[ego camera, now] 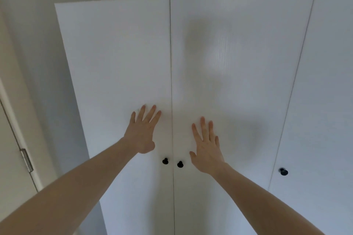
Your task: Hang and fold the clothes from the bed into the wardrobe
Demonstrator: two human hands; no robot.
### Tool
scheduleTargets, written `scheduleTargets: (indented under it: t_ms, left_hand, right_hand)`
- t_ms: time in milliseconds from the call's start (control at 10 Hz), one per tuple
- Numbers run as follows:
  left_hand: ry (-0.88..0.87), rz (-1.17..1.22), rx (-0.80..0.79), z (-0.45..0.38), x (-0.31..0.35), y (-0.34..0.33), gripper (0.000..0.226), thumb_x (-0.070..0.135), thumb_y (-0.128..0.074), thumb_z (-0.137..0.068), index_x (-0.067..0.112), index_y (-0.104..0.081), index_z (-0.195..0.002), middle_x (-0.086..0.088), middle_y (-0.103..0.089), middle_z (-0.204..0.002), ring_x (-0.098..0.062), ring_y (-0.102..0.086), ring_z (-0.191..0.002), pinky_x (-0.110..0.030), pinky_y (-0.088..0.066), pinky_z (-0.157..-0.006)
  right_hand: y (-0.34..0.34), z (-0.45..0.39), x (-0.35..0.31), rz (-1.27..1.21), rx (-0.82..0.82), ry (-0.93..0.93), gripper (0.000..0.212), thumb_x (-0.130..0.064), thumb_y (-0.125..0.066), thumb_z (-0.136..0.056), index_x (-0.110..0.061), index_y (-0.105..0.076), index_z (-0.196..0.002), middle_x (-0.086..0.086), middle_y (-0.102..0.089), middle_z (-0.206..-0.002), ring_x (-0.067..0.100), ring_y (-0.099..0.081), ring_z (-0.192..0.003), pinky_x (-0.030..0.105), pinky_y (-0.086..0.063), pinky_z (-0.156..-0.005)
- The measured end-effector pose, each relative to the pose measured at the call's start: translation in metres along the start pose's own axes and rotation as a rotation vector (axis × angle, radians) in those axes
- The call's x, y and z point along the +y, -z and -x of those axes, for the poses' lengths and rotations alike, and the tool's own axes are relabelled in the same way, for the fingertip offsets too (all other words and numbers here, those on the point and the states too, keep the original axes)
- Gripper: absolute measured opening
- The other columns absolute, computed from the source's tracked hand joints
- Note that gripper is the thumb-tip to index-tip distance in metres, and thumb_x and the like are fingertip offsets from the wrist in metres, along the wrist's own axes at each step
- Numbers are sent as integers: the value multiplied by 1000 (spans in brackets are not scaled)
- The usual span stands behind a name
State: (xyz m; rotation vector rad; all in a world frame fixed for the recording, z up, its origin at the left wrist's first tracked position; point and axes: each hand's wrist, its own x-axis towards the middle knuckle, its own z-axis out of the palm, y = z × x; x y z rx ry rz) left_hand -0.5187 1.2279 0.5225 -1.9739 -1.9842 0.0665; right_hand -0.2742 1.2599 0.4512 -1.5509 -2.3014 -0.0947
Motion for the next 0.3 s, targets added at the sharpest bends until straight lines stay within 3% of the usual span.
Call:
scheduleTargets:
  t_ms: [100,200,300]
  left_hand:
    - [-22,70,47,16,1,10,109,33,-58,-90,29,29,-157,4,43,-160,-29,32,-151,-51,9,-126]
    - [-55,158,136,41,-4,21,105,38,-58,-91,33,23,-159,8,40,-162,-24,28,-154,-47,7,-128]
    - [-82,263,257,71,-12,34,98,39,-60,-91,38,7,-162,13,26,-167,-15,22,-156,-44,3,-129]
  right_hand:
    - [12,3,-1,-134,10,-5,93,-39,-53,-101,-29,18,-162,-5,43,-161,27,30,-153,54,-10,-128]
    - [28,15,-1,-299,131,28,87,-35,-55,-101,-35,5,-164,-13,25,-168,18,19,-157,45,-13,-129]
    - [54,38,-11,-428,228,56,78,-32,-58,-101,-40,-11,-163,-21,8,-170,9,8,-158,34,-17,-126]
